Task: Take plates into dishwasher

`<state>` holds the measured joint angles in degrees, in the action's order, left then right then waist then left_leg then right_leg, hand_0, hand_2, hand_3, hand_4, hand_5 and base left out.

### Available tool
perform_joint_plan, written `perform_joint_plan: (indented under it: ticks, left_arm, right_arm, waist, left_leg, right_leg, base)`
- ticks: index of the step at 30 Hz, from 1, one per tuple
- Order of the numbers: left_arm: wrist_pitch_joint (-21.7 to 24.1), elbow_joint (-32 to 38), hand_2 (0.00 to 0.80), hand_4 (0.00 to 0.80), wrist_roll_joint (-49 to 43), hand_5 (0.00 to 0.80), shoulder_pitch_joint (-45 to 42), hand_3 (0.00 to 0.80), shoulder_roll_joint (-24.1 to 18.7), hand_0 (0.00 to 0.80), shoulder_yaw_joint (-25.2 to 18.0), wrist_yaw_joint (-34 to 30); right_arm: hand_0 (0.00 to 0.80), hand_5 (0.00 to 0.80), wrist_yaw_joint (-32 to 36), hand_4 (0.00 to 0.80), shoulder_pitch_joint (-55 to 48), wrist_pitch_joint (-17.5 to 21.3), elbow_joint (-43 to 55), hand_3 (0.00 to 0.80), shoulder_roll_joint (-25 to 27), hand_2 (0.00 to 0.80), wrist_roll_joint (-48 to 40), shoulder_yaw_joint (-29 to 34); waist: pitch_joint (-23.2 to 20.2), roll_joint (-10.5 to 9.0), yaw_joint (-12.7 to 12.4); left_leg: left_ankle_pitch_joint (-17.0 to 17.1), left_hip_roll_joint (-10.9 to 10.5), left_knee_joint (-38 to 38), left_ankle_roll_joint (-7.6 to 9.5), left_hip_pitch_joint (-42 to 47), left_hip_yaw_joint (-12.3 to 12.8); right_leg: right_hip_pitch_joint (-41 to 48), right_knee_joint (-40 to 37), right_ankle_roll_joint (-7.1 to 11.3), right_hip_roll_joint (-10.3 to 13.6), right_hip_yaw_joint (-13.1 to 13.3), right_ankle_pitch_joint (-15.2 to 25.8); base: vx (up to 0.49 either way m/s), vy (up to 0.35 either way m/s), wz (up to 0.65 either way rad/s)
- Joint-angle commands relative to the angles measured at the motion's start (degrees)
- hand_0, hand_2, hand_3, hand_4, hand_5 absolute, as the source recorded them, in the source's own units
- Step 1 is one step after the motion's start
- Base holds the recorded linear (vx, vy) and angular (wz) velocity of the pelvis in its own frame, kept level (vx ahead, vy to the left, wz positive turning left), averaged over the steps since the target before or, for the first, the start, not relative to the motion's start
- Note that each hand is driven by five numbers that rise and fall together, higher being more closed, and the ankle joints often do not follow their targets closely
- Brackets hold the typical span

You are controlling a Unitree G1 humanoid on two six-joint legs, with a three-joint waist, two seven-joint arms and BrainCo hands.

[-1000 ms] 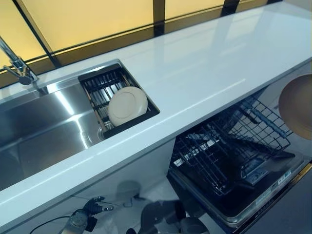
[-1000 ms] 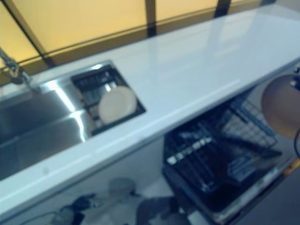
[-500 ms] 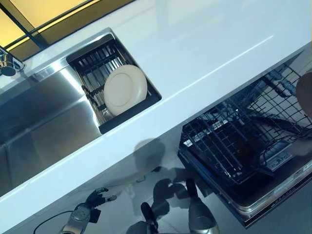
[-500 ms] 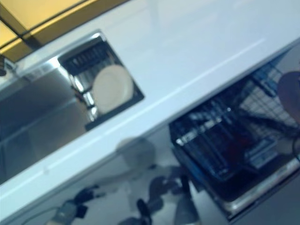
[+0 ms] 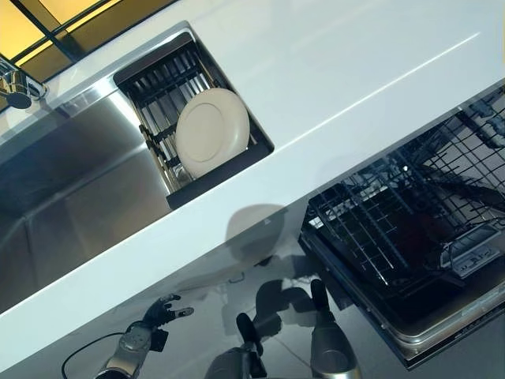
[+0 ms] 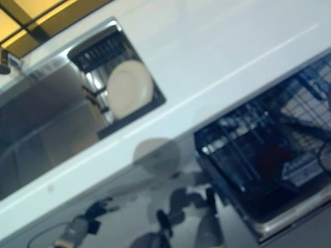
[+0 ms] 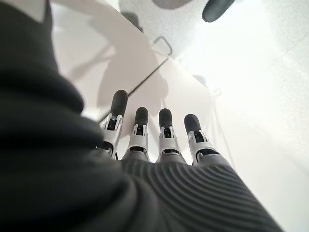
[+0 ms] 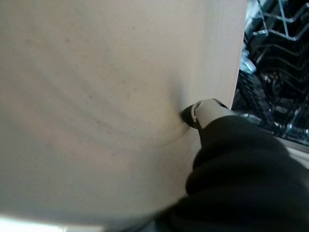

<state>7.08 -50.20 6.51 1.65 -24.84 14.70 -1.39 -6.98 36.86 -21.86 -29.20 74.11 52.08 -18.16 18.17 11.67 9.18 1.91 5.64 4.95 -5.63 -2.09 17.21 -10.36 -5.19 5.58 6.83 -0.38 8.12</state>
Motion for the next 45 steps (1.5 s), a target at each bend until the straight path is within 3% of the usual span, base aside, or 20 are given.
perform_joint_plan:
  ticks: [1,11,17,29,41,45]
  left_arm:
    - [1.3,-0.7,0.000,0.000,2.2,0.000,3.0,0.000,-1.9,0.000,1.8,1.9]
    - [-0.2,-0.2,0.000,0.000,2.1,0.000,4.7,0.000,-0.9,0.000,2.0,2.4]
    - [-1.5,0.7,0.000,0.000,1.3,0.000,5.5,0.000,-0.5,0.000,2.1,2.5]
    - [-2.8,0.7,0.000,0.000,1.6,0.000,7.4,0.000,0.1,0.000,3.7,3.3]
    - [-2.9,0.4,0.000,0.000,1.8,0.000,8.8,0.000,0.4,0.000,5.1,3.4]
    - [-2.9,0.2,0.000,0.000,1.9,0.000,9.3,0.000,0.1,0.000,5.2,3.2]
  right_arm:
    - [0.800,0.800,-2.8,0.800,9.1,-3.0,-2.9,0.800,-0.3,0.800,-3.1,-3.7]
    - [0.800,0.800,-1.8,0.800,9.5,-3.2,-3.8,0.800,-4.8,0.800,-13.2,-4.1]
    - [0.800,0.800,-1.2,0.800,6.6,-3.6,-5.2,0.800,-7.6,0.800,-14.0,-2.8]
    - [0.800,0.800,-1.7,0.800,5.9,-1.5,-10.5,0.800,-10.2,0.800,-5.4,-6.7]
    - [0.800,0.800,-1.7,0.800,6.7,4.8,-12.4,0.800,-13.2,0.800,0.5,-13.9]
    - [0.800,0.800,-0.8,0.800,6.8,5.3,-12.8,0.800,-14.2,0.800,2.1,-15.8]
  waist:
    - [-1.2,-2.84,-1.3]
    - [-0.1,-2.28,-1.6]
    - [-0.3,-2.36,-1.8]
    - [-0.1,-1.91,-2.1]
    - [0.1,-1.42,-2.9]
    - [0.2,-1.47,-3.2]
  left_leg:
    - [-1.5,-1.4,0.1,0.88,1.3,-2.7]
    - [-1.2,-1.8,0.1,0.84,0.7,-3.6]
    - [-1.3,-1.8,0.1,0.79,1.2,-3.9]
    - [-1.2,-1.9,0.1,0.72,1.9,-4.1]
    - [-1.0,-2.0,0.1,0.68,1.7,-4.9]
    - [-0.9,-2.0,0.1,0.68,1.6,-5.1]
  right_leg:
    - [-0.6,0.6,2.94,1.8,-2.5,-1.0]
    - [-1.0,0.7,2.75,2.0,-2.7,-0.7]
    - [-0.6,0.6,2.89,2.3,-3.0,-0.6]
    - [0.1,0.6,3.11,2.8,-3.3,-0.4]
    - [0.2,0.5,3.45,3.4,-4.0,-0.3]
    - [0.1,0.5,3.53,3.5,-4.3,-0.2]
  base:
    - [-0.021,-0.002,0.04]
    - [-0.005,0.001,0.01]
    - [0.004,-0.003,0.02]
    - [0.000,-0.008,0.03]
    - [0.000,0.000,0.00]
    - [-0.009,-0.016,0.04]
